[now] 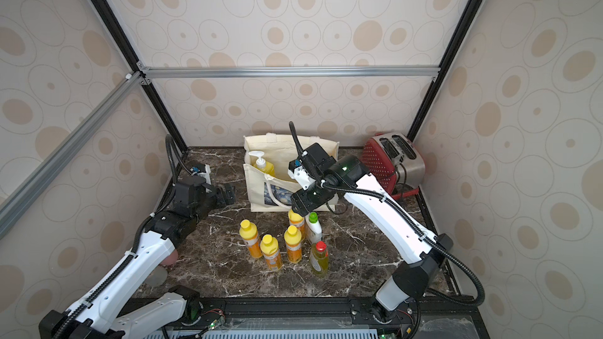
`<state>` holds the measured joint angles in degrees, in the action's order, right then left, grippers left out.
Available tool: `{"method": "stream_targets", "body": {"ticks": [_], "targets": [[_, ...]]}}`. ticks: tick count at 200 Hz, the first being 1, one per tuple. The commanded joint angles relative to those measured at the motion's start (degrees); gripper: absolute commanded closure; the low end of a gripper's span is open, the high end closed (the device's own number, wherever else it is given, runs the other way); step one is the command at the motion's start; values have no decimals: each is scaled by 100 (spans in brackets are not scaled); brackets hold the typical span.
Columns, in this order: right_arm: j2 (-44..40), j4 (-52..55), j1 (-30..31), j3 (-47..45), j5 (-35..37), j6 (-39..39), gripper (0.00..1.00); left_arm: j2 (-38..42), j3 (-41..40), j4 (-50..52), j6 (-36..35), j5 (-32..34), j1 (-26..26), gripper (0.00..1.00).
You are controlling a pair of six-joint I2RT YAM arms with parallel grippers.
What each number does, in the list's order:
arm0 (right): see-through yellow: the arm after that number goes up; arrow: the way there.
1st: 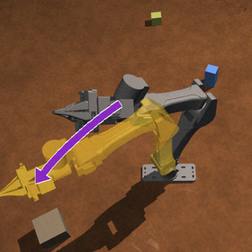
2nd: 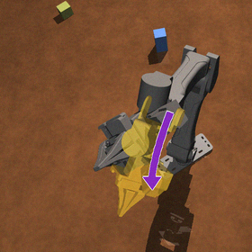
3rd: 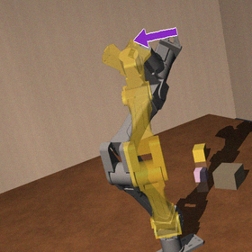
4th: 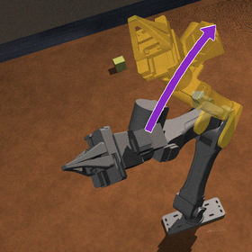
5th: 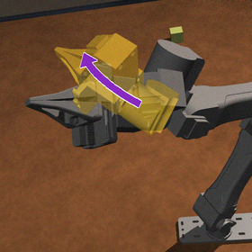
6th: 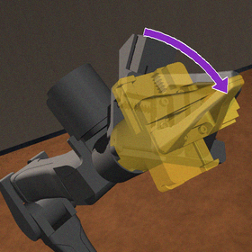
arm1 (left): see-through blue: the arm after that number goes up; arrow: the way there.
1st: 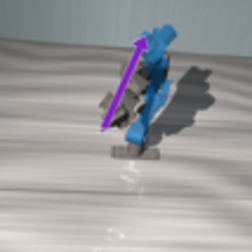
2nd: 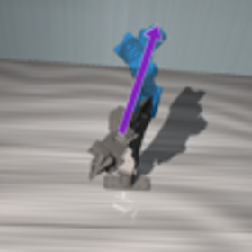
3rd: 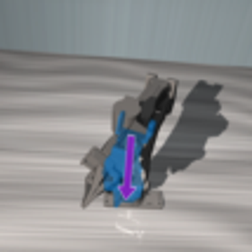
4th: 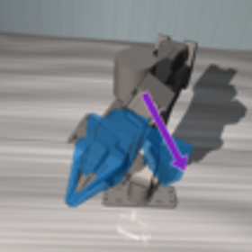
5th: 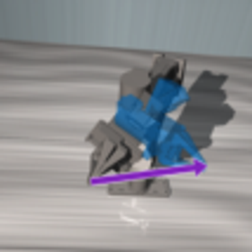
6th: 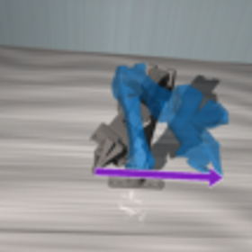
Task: Pack dish soap into the shopping bag
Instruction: Pick up the bottle of dish soap at the center of the board.
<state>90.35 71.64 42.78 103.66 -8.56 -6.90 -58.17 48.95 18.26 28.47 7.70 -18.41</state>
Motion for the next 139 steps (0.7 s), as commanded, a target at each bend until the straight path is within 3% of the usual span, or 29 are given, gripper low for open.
{"method": "stream_targets", "body": {"ticks": [1,46,139], "targets": [[188,105,205,145,229,-123,28,61,-329,-367,162,375,7,1],[622,289,323,294,593,-258,28,69,-838,-780,256,513,5,1],[1270,571,468,472,741,-422,26,-22,-938,-903,247,513,5,1]]}}
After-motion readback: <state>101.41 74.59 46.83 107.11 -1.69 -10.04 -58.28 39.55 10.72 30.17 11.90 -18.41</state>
